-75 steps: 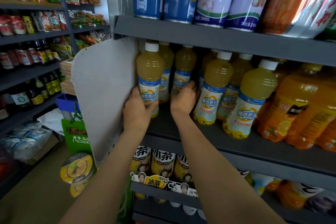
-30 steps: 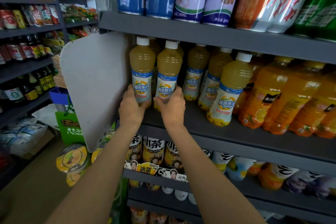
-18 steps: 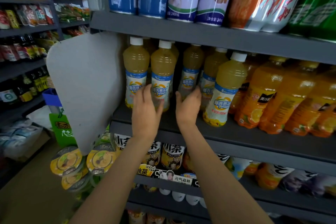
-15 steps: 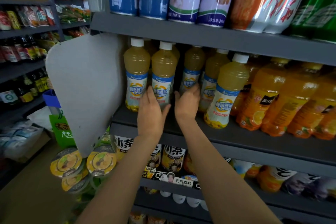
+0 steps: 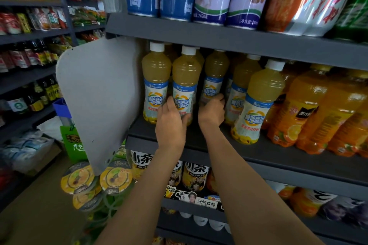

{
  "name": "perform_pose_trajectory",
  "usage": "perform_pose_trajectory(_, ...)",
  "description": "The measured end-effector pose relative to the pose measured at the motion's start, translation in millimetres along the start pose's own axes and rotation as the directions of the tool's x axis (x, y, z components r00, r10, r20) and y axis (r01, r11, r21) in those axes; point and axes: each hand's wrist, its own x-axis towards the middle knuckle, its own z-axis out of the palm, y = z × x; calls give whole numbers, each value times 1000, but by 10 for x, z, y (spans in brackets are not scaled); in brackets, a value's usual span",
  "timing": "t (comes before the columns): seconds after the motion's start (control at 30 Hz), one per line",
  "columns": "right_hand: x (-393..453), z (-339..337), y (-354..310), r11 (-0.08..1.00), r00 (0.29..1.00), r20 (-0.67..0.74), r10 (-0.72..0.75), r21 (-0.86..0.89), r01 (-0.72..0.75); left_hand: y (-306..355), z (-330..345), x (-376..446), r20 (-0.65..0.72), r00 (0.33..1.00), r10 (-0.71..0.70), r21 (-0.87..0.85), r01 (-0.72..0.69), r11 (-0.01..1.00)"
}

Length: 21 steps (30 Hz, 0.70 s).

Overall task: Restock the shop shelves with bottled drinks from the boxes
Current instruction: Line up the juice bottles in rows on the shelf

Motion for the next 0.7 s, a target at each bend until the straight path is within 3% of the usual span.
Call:
perform_pose_trajectory(0.27, -74, -79, -11, 999, 999, 32, -34, 6, 34, 0, -28, 19, 27, 1000, 7, 16, -7, 1000)
perform_pose_trajectory(0.33, -191, -169, -45, 988, 988, -16, -151, -17, 151, -13, -22, 23, 29, 1000, 6, 12, -6, 1000)
perform_pose_trajectory(0.37, -283, -243, -43, 962, 958, -88, -272, -19, 271, -18, -22, 26, 26, 1000, 10, 8, -10, 1000)
perform_pose_trajectory(0.43, -489, -466, 29, 847, 796, -324, -511, -34, 530, -16, -23, 22, 21, 1000, 17, 0, -17, 1000)
perform_pose_trajectory(0.5, -592, -712, 201, 797, 638, -551, -538, -84, 599, -12, -23, 20, 10, 1000, 15, -5, -15, 1000)
perform_pose_trajectory(0.53, -587, -813, 318, 829, 626, -612, -483, -91, 551, -12, -21, 20, 5, 1000, 12, -9, -12, 1000)
perform_pose_trajectory(0.6, -508, -908, 539, 927, 728, -607, -319, -38, 374, -5, -10, 15, -5, 1000, 3, -25, -3, 1000)
perform_pose_trajectory(0.67, -412, -860, 675, 964, 884, -428, -186, 96, 249, 3, 1, 4, -4, 1000, -3, -34, 3, 999)
perform_pose_trajectory(0.7, -382, -824, 701, 961, 929, -339, -152, 170, 219, 7, 1, 3, -3, 1000, -6, -40, 6, 999)
